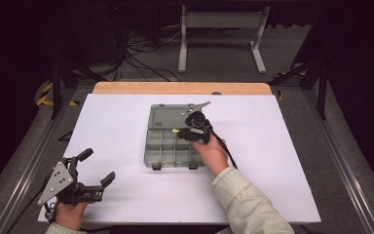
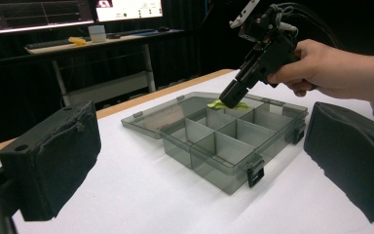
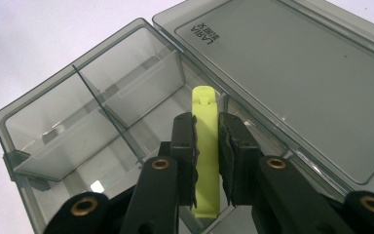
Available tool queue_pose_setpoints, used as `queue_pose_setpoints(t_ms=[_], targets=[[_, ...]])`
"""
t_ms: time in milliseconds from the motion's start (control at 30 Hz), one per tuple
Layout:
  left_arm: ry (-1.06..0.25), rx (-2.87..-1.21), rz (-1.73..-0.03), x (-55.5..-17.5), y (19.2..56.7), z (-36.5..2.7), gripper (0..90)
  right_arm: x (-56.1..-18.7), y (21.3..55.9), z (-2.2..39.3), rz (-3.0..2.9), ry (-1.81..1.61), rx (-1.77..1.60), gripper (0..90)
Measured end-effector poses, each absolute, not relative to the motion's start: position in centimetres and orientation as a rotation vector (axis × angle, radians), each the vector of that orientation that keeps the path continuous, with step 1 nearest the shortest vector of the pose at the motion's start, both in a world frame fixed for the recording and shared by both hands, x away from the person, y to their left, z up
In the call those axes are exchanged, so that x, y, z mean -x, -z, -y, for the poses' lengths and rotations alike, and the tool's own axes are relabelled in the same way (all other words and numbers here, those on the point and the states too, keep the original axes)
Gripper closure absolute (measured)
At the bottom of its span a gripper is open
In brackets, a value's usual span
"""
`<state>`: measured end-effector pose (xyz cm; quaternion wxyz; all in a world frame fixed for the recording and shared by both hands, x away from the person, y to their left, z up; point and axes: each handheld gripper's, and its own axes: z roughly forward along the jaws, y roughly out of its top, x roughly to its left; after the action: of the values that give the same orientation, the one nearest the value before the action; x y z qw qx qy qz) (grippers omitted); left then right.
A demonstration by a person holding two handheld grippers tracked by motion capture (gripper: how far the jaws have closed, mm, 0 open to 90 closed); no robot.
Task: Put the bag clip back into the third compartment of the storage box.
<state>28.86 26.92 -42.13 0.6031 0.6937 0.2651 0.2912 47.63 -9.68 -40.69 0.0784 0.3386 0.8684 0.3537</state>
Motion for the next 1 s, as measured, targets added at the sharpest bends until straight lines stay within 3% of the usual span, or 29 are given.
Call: queue_pose_setpoints(t_ms=[700, 867, 1000], targets=[[-0.676, -1.606, -0.608, -28.82, 42.08, -26.91, 0.8, -47.57, 41.07, 9.99, -2.613, -1.071, -1.067, 77.2], [-0.675, -1.605, -0.61, -28.83, 42.09, -26.9, 0.8, -47.64, 40.94, 10.2, -2.605, -1.077, -1.082, 65.2], [-0.674, -1.607, -0.609, -28.85, 42.1, -26.84, 0.8, -47.32, 40.24, 10.35, -2.57, -1.106, -1.09, 45.3]])
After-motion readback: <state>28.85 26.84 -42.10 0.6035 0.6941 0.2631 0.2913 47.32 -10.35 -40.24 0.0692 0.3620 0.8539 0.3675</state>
